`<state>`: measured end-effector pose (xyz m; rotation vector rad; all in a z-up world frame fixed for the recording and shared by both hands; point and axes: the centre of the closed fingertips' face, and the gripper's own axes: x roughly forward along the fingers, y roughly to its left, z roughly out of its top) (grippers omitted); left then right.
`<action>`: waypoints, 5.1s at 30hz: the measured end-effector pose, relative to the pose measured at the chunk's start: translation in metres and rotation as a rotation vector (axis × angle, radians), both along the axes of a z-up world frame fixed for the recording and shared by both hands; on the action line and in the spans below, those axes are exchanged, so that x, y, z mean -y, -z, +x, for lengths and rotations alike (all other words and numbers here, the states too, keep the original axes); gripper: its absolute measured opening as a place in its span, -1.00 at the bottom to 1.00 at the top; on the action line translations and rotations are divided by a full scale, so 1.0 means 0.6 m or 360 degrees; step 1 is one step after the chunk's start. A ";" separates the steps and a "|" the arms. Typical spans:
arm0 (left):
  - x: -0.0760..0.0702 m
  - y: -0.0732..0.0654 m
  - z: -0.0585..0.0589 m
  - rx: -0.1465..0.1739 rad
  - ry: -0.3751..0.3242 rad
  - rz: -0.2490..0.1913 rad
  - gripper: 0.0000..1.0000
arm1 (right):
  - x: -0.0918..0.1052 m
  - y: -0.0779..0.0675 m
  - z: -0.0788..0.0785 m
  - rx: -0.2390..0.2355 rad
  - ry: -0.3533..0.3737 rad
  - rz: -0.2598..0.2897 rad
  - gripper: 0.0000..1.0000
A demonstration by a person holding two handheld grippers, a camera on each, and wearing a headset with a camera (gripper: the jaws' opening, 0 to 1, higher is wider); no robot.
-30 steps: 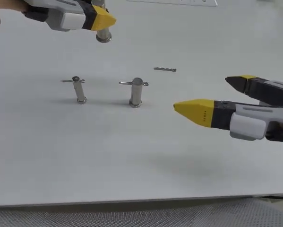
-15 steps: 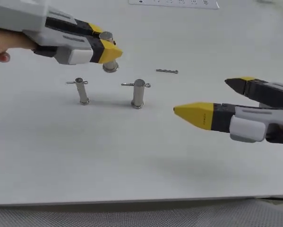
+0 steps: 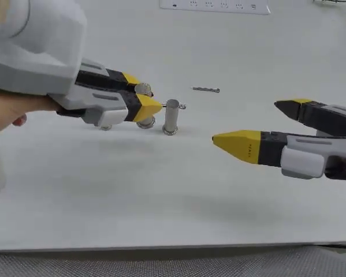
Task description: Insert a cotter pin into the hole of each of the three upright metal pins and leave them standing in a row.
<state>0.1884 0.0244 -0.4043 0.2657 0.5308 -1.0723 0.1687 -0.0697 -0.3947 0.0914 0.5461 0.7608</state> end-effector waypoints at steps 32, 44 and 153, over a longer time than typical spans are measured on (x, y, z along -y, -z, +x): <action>0.046 0.077 -0.026 -0.0038 -0.0018 0.0126 -0.81 | -0.002 0.018 -0.012 -0.0043 -0.0071 -0.0003 0.90; 0.052 0.090 -0.031 -0.0005 0.0032 0.0172 -0.80 | 0.001 0.024 -0.013 -0.0055 -0.0074 -0.0010 0.90; -0.094 0.035 -0.119 -0.0211 -0.0173 -0.0156 0.97 | 0.021 0.110 0.203 -0.0011 -0.0810 -0.1029 -0.42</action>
